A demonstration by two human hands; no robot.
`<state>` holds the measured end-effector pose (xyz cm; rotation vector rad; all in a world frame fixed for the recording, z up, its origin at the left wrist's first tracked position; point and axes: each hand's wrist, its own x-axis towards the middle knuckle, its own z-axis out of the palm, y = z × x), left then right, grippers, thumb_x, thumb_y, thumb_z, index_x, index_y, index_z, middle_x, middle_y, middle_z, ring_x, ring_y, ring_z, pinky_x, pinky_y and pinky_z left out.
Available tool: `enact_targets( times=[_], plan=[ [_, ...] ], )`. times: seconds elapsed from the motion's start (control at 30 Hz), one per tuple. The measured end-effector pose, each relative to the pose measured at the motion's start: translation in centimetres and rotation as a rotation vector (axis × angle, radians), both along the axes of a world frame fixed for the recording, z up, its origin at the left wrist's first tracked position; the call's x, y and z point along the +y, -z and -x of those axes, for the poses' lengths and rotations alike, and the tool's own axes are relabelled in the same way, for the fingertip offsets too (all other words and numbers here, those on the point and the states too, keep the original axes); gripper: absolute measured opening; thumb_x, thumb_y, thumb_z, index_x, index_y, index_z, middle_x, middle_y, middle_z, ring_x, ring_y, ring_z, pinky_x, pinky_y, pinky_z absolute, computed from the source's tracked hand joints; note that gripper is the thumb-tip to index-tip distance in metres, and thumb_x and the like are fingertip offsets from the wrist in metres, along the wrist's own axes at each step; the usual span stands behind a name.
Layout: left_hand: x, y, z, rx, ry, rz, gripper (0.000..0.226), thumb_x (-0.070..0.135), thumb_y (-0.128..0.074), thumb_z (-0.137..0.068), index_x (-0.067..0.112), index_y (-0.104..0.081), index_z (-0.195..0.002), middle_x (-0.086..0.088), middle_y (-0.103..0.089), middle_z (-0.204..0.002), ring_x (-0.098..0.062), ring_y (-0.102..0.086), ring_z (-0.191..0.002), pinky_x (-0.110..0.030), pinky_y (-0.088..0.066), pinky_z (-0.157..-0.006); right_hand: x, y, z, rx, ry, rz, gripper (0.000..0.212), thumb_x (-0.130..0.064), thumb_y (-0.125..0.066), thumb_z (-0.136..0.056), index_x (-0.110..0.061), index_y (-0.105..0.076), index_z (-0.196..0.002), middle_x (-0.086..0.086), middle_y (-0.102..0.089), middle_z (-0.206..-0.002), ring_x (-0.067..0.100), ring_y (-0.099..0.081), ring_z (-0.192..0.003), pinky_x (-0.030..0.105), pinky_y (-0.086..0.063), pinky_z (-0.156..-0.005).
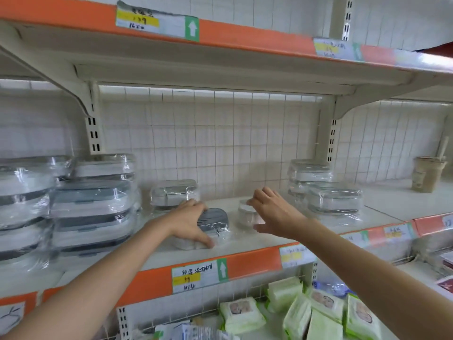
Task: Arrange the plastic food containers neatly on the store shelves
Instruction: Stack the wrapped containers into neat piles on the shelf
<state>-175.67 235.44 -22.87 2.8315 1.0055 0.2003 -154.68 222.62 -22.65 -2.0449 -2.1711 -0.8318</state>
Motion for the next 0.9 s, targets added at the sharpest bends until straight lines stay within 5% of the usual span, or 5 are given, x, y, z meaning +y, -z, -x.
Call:
enact_targets(
  times=[0.17,0.3,0.57,0.73,0.9],
  plan=[
    [0.4,0.3,2.1,-0.086,-0.067,-0.071,0.106,0.062,-0.08,-0.056,0.021,-0.033,-0.141,0.0,-0.035,-0.142,-0.019,-0.03,-0.132,-0.034,-0.03,-0.108,1.5,0.3,-0.3,0.407,0.0,0.14,0.069,-0.061,-0.066,-0.074,-0.032,-0.048,-0.133,-0.006,-0.037,-0.138,0.019,-0.023,-0.132,0.036,-0.019,-0.105],
    [0.1,-0.6,3.3,-0.2,-0.037,-0.086,0.099,0.056,-0.081,-0.059,0.022,-0.034,-0.14,0.003,-0.033,-0.144,-0.016,-0.029,-0.132,-0.032,-0.03,-0.108,2.1,-0.3,-2.4,0.59,0.17,0.385,0.091,-0.059,-0.07,-0.071,-0.036,-0.023,-0.146,-0.007,-0.006,-0.157,0.024,0.004,-0.144,0.056,-0.007,-0.114],
    [-1.9,-7.1,5.7,-0.398,0.011,-0.162,0.089,0.048,-0.083,-0.062,0.023,-0.042,-0.137,0.006,-0.041,-0.14,-0.012,-0.033,-0.129,-0.023,-0.027,-0.101,4.5,-0.6,0.5,0.561,0.078,0.27,0.076,-0.061,-0.073,-0.066,-0.036,-0.037,-0.127,0.001,-0.046,-0.116,0.024,-0.032,-0.113,0.037,-0.033,-0.095],
    [-2.0,-11.5,10.6,-0.509,-0.087,-0.133,0.083,0.043,-0.084,-0.062,0.023,-0.048,-0.134,0.005,-0.046,-0.127,-0.011,-0.042,-0.118,-0.023,-0.032,-0.094,5.1,-3.9,3.9,0.788,-0.116,0.136,0.056,-0.043,-0.075,-0.075,-0.03,-0.045,-0.122,0.004,-0.049,-0.12,0.025,-0.042,-0.111,0.039,-0.035,-0.099],
    [-0.5,-13.9,15.4,-0.483,-0.178,-0.048,0.068,0.032,-0.084,-0.067,0.021,-0.054,-0.126,0.004,-0.055,-0.124,-0.013,-0.052,-0.111,-0.024,-0.04,-0.09,5.7,-6.5,6.6,1.024,-0.227,0.178,0.048,-0.032,-0.078,-0.074,-0.031,-0.05,-0.112,0.004,-0.057,-0.104,0.02,-0.056,-0.092,0.027,-0.045,-0.076]
  ],
)
